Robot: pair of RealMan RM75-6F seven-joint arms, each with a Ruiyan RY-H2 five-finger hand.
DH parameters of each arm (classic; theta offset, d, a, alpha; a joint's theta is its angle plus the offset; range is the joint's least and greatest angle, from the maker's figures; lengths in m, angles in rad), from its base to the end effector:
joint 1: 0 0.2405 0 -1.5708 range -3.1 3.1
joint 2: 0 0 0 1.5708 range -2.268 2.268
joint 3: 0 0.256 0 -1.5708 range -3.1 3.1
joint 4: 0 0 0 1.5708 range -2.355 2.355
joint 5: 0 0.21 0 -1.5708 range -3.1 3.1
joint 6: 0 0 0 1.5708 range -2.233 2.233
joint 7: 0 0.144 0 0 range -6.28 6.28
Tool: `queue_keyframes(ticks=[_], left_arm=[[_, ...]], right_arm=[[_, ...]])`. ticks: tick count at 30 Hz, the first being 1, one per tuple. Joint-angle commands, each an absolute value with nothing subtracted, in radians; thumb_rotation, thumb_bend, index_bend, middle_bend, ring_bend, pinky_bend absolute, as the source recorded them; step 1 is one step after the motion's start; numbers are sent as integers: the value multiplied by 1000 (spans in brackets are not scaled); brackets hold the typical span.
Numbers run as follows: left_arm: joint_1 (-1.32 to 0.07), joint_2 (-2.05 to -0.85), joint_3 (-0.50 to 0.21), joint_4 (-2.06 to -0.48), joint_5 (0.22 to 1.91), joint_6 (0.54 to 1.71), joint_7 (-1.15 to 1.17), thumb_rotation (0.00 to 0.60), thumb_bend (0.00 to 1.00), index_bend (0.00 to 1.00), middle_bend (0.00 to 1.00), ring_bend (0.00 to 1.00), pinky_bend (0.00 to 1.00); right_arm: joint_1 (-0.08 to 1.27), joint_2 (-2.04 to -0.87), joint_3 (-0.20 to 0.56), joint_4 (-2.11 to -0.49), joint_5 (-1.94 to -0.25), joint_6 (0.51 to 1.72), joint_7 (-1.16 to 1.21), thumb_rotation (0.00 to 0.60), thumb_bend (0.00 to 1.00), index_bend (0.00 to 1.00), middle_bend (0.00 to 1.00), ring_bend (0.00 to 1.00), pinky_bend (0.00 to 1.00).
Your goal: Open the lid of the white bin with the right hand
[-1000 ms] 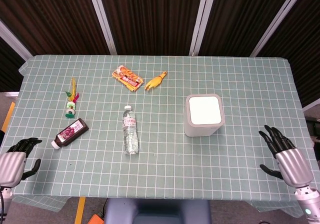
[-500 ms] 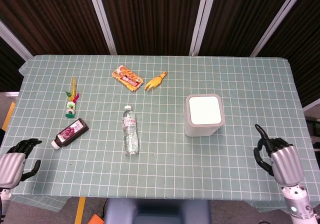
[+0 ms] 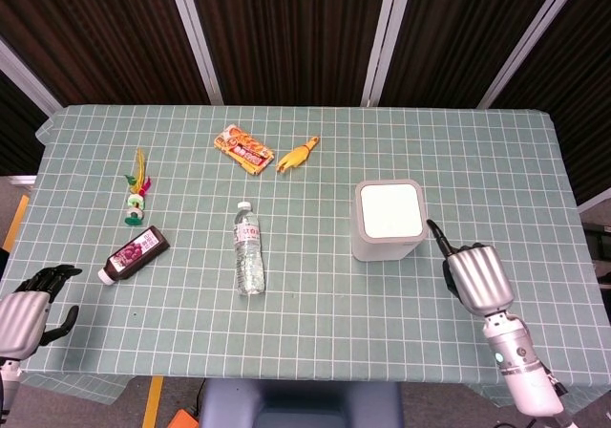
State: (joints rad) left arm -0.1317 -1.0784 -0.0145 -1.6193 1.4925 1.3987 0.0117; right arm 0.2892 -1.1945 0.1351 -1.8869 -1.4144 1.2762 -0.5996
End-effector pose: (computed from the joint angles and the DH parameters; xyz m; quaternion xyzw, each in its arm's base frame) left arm -0.3135 0.1876 0.1562 -0.6307 -0.3958 -0.3514 0.5675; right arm -0.2081 -0.2372 0.1036 0.7073 -0.2821 0.3380 0.5531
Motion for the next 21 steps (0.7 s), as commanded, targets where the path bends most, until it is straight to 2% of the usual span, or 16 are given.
queue_keyframes(ticks=[1, 21], left_arm=[[-131, -1078, -15, -1619, 1491, 1399, 10, 600, 448, 217, 189, 177, 326], [-131, -1076, -12, -1618, 1497, 1402, 3, 600, 448, 217, 189, 177, 326]], right_arm=[[328, -1206, 146, -1928, -1340, 1225, -674, 600, 773, 124, 792, 825, 800], [397, -1249, 115, -1905, -1225, 1172, -720, 600, 772, 125, 792, 826, 800]])
